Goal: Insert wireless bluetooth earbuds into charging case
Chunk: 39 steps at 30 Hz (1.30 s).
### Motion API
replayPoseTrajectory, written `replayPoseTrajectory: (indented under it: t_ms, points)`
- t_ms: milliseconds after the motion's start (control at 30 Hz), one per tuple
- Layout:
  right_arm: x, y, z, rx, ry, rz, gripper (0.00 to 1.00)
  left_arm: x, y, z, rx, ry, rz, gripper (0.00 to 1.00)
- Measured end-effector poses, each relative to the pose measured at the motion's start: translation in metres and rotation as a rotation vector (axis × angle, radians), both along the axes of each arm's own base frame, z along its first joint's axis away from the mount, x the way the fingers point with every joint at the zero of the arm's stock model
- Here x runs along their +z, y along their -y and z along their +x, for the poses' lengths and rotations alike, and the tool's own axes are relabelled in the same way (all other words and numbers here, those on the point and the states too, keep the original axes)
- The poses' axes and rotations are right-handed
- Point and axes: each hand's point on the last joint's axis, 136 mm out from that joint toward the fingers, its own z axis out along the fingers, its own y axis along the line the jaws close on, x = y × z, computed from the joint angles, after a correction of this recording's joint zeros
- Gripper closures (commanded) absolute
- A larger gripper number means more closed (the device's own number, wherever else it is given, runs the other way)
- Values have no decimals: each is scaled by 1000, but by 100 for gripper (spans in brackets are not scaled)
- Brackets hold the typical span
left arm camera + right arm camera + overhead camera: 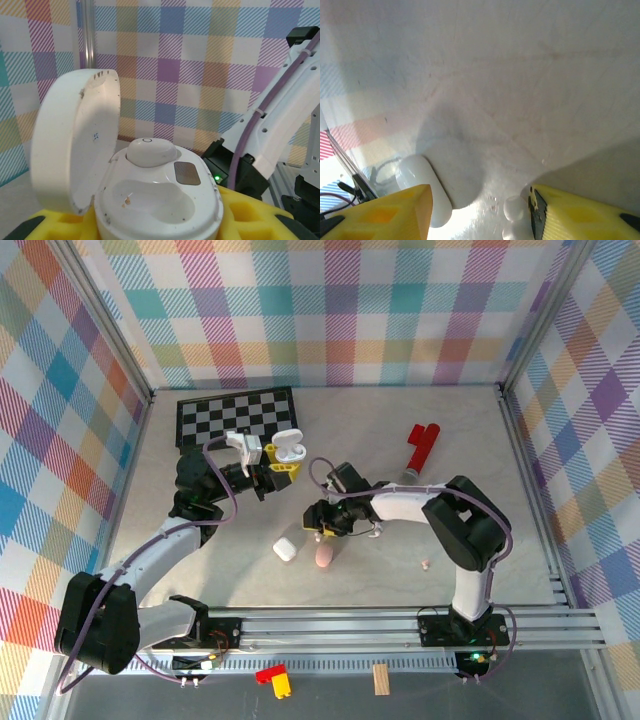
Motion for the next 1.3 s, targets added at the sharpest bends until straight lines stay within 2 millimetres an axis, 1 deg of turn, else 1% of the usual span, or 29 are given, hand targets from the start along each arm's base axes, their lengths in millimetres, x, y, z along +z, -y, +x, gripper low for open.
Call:
replayPoseTrajectory:
  t_ms: [333, 467, 633, 833, 933, 1033, 1167, 1300]
  points:
    - [-1, -4, -18, 23, 8, -7, 47, 0, -1, 2, 10, -5, -3, 67]
    - [-1, 5, -27, 31, 4, -50, 52, 0, -1, 2, 10, -11, -5, 67]
    - [2, 19, -35, 51, 8, -99, 54, 0, -1, 2, 9, -14, -5, 67]
    - [4, 22, -49, 118, 11, -117, 54, 0, -1, 2, 9, -13, -5, 67]
    - [2, 25, -57, 155, 28, -155, 55, 0, -1, 2, 10, -13, -6, 67]
    - [5, 27, -53, 174, 56, -207, 54, 0, -1, 3, 17, -10, -8, 67]
    - [14, 14, -33, 172, 105, -232, 53, 1, -6, 5, 39, -6, -12, 67]
    - [9, 8, -21, 170, 111, -274, 53, 8, -14, 2, 69, 14, -20, 66]
